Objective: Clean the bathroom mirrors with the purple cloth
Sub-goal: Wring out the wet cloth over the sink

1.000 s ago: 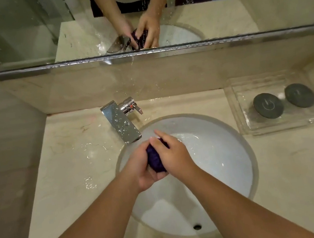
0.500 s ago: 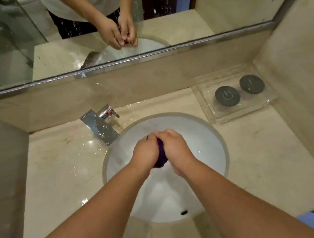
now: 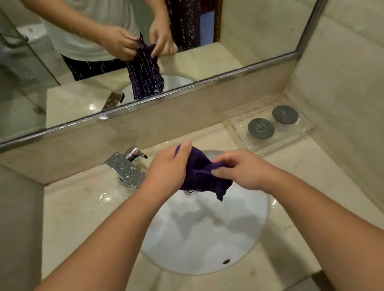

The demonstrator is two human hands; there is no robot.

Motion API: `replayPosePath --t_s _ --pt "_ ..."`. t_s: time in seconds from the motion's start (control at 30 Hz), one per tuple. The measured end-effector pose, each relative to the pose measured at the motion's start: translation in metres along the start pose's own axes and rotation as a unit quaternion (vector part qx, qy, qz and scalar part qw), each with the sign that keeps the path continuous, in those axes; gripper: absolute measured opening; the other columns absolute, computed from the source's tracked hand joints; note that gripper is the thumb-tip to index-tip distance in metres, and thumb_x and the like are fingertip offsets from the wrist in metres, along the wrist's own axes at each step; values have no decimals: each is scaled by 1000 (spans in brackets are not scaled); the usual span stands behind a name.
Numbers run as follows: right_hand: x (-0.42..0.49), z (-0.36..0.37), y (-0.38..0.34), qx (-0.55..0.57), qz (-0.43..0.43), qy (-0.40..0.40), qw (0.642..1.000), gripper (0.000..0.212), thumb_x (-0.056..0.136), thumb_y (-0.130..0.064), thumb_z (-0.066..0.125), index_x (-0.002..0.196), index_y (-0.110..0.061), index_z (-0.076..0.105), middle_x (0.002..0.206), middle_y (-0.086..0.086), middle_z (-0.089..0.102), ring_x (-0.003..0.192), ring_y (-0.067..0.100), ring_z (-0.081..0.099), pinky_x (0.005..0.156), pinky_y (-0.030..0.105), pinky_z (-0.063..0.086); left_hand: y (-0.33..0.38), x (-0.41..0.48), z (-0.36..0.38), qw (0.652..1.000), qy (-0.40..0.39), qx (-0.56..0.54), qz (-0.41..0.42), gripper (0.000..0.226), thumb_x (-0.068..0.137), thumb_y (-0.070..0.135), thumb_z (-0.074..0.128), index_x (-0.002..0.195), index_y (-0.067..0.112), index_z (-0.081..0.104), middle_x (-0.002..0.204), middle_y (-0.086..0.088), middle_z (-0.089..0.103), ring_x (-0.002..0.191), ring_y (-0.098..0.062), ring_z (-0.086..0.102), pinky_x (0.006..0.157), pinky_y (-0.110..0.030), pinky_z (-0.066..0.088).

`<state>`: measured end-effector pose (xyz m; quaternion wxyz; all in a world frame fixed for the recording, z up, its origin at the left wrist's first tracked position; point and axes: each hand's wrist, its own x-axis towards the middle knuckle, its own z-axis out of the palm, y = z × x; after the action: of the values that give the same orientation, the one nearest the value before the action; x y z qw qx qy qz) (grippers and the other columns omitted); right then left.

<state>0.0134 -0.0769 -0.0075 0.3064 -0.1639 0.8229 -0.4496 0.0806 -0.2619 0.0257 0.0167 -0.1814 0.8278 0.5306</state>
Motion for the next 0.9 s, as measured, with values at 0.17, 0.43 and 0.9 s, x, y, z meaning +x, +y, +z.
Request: replayPosePath --t_s 0.17,0.43,0.9 --pt "-14 -27 -33 -54 -58 124 989 50 99 -48 52 71 -8 64 65 5 65 61 16 60 65 26 48 -3 16 -27 996 66 -30 -43 46 97 54 48 82 16 69 70 5 64 68 -17 57 67 -30 45" --pt "-16 -22 -82 -33 -148 205 967 45 101 -45 51 67 -17 42 57 -15 38 54 4 36 51 19 30 -14 7 -33 996 -85 0 32 54 59 47 91 96 25 60 90 11 69 79 -7 65 71 -25 51" --pt "-25 -81 -130 -500 44 65 863 58 62 -81 69 74 -24 69 73 -7 65 72 15 61 59 31 46 -44 0 -36 989 145 25 27 42 95 47 55 67 20 38 62 9 40 60 -13 41 57 -34 34"
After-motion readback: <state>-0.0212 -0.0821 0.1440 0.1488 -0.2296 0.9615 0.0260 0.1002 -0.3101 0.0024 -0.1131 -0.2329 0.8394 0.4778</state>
